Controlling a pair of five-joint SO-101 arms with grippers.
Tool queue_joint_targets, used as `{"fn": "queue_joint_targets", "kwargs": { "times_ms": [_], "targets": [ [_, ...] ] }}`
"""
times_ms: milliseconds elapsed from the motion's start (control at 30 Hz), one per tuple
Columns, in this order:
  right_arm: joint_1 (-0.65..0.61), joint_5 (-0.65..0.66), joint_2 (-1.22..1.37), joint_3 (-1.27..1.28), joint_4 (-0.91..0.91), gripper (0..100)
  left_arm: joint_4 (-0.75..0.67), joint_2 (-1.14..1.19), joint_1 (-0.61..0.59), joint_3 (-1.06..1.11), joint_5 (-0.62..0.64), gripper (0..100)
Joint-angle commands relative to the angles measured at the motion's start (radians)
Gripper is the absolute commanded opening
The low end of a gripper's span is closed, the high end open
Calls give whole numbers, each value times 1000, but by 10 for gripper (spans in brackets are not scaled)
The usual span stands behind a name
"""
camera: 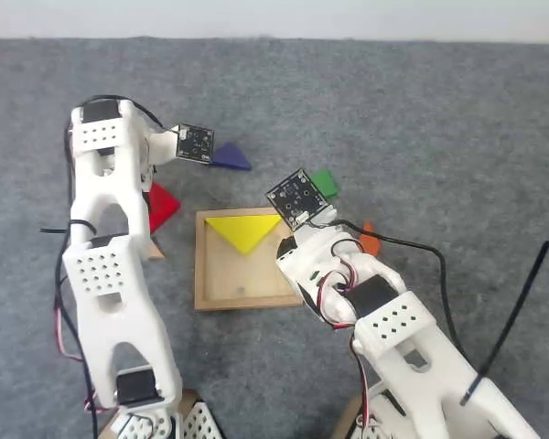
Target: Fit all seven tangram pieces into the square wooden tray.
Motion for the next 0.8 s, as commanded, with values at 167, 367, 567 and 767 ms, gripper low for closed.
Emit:
{"fn": "queue_joint_targets", "kwargs": {
  "times_ms": [167, 367, 567, 767],
  "targets": [
    [-7, -5, -38, -6, -19, 9, 11, 41, -77, 7, -71, 258],
    [-8, -5, -38, -6, -19, 9, 48, 43, -98, 8, -71, 258],
    [-7, -5, -38, -6, -19, 9, 98, 2, -101, -51, -64, 250],
    [-7, -5, -38, -6, -19, 9, 264, -109, -124, -278, -51, 210]
  ]
}}
